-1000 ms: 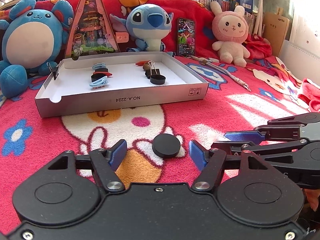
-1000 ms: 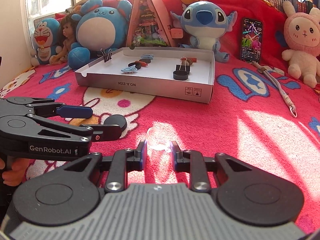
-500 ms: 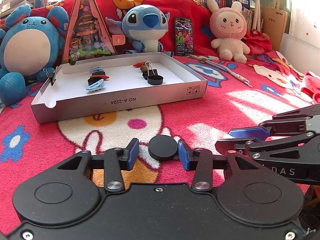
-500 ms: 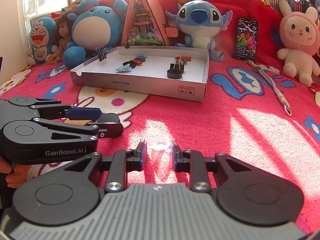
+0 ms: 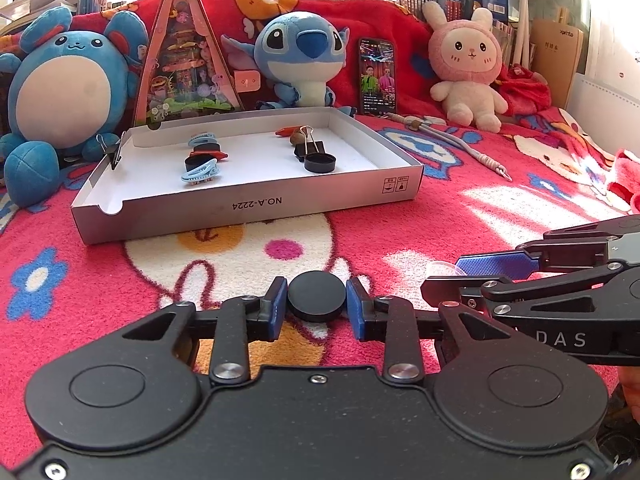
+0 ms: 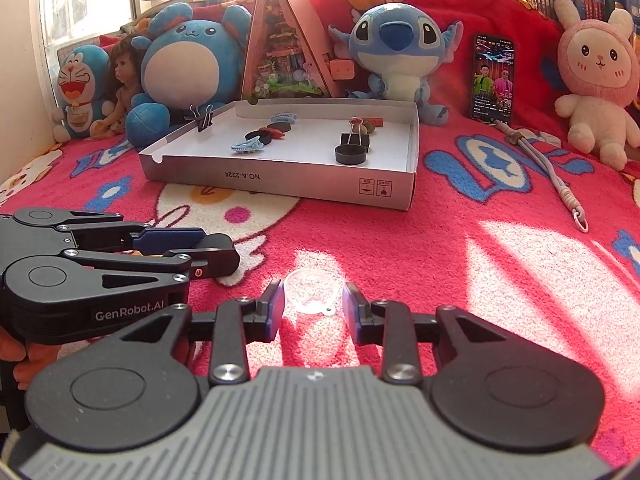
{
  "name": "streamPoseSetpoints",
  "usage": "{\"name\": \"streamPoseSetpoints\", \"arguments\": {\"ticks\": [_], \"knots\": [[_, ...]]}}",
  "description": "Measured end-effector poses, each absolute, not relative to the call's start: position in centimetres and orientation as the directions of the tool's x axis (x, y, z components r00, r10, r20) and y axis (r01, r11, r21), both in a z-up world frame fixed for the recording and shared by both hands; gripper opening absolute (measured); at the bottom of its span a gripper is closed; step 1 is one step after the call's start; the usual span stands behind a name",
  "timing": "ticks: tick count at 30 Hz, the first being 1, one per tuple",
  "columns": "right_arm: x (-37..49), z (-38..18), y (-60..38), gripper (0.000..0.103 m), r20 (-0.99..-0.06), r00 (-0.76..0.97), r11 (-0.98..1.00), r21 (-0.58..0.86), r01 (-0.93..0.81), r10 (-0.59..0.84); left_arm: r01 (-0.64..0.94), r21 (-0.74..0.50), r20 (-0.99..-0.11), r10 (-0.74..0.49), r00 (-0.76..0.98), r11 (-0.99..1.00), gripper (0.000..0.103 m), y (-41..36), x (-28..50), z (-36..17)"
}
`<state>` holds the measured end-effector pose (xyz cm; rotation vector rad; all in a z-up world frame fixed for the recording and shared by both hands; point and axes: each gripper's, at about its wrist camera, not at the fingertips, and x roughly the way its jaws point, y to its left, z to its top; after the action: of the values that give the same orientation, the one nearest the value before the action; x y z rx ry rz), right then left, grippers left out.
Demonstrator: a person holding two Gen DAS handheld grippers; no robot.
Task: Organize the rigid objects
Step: 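Carry the black lid and clear lid in both tools over the box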
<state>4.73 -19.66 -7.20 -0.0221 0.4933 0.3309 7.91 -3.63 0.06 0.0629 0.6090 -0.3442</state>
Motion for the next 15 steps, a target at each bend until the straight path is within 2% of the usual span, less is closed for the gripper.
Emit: {"name": "streamPoseSetpoints", "arguments": {"ticks": [3,8,9,10,13,15], "knots": [[4.9,-7.3,-19.7,0.061,-0.465,0.832,0.949,0.071,-0.306,0.303,0.332,-0.041,-0.569,-0.295,0.768,0.942,0.030,-3.7,7.8,0.1],[5.0,-7.4,-19.6,0.061,-0.468,0.833,0.952,0.070,-0.296,0.294,0.320,-0.045,-0.563,-0.289,0.775,0.946,0.030,-3.4,7.6,0.3],[5.0,-7.4,-19.5,0.059,-0.469,0.832,0.952,0.074,-0.297,0.296,0.316,-0.046,-0.562,-0.286,0.776,0.948,0.030,-3.3,7.6,0.4],[5.0,-7.4,-19.5,0.050,-0.470,0.831,0.951,0.076,-0.298,0.298,0.312,-0.048,-0.562,-0.284,0.777,0.949,0.030,-3.2,7.7,0.4],[4.9,-7.4,-19.5,0.039,-0.469,0.831,0.951,0.077,-0.298,0.299,0.294,-0.057,-0.563,-0.274,0.779,0.954,0.030,-2.8,7.6,0.5],[4.8,-7.5,-19.4,0.036,-0.469,0.829,0.950,0.082,-0.301,0.303,0.283,-0.061,-0.563,-0.267,0.782,0.957,0.030,-2.6,7.6,0.5]]}}
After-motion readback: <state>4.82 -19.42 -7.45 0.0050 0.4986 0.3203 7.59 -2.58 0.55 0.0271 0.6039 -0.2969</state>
